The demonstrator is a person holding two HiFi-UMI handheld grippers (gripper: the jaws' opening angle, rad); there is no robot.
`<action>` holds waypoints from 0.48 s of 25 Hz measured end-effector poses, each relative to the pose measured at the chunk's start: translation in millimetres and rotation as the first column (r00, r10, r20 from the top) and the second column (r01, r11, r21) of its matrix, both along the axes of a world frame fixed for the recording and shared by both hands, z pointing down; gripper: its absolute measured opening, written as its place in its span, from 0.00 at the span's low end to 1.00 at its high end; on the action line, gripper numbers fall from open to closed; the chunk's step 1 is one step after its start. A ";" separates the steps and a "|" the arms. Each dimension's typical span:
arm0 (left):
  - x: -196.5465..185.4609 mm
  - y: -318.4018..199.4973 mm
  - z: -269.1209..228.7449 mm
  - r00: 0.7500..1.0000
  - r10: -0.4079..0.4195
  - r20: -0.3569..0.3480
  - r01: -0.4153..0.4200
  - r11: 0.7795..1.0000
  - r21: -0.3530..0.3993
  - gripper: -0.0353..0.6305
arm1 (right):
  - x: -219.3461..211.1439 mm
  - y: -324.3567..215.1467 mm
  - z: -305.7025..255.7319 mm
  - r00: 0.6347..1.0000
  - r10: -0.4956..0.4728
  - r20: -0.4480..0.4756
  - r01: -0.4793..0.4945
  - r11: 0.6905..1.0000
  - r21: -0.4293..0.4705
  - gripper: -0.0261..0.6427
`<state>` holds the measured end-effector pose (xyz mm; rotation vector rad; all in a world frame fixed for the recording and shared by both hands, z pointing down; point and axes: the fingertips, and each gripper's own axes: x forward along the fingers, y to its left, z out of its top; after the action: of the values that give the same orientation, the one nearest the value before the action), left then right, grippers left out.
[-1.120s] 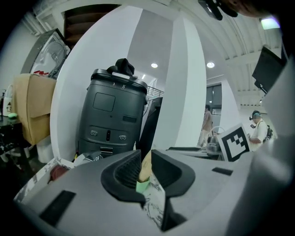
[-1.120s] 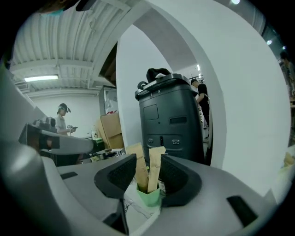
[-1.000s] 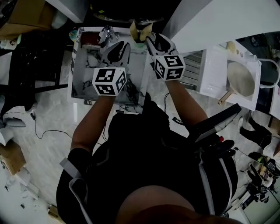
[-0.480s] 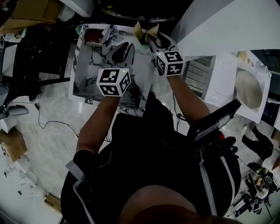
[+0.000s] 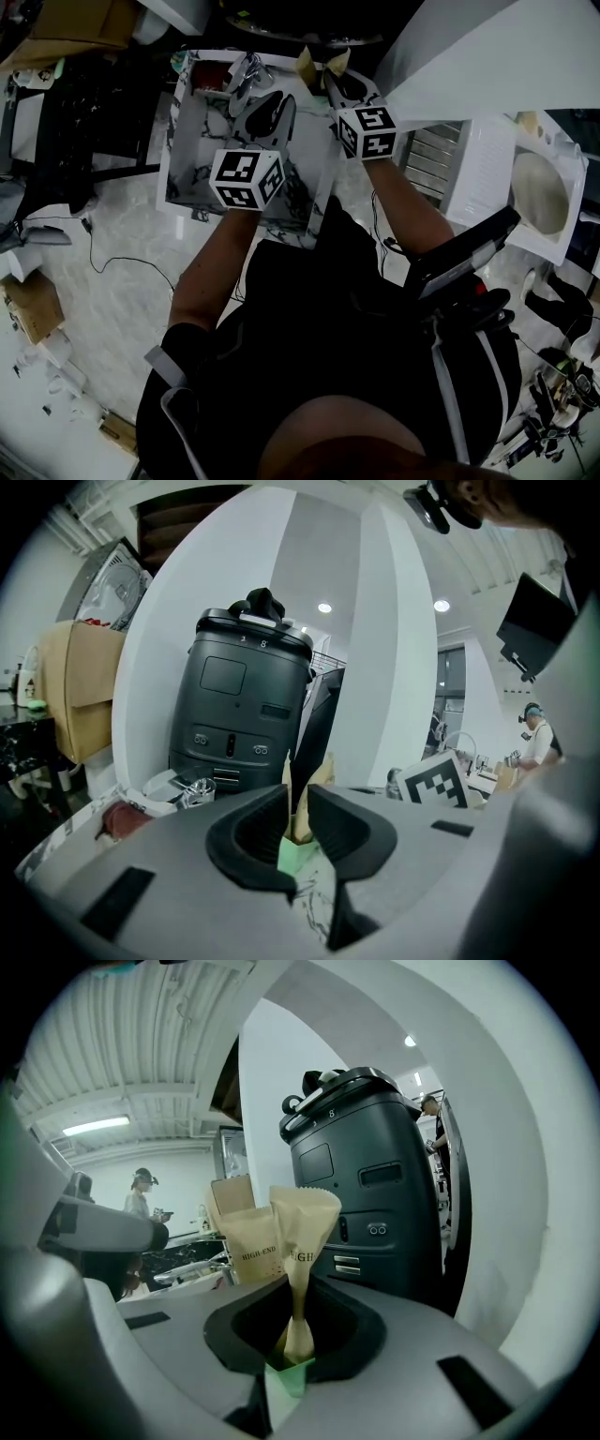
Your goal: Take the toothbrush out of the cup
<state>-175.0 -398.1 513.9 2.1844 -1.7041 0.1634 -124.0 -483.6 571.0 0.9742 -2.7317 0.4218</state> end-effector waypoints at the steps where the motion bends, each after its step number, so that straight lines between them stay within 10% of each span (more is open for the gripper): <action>1: -1.0 0.8 -1.4 1.000 0.002 -0.003 -0.002 1.000 -0.003 0.15 | 0.0 0.3 -3.8 1.000 0.006 0.000 -0.006 1.000 0.007 0.11; 12: -0.9 18.4 -35.1 0.993 0.106 -0.060 -0.102 0.993 0.056 0.14 | 6.6 18.4 -68.7 0.995 0.096 0.006 -0.096 0.989 0.114 0.11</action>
<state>-175.9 -379.7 478.8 2.2936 -1.5792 0.0763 -117.4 -465.2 502.3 1.1383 -2.7434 0.2837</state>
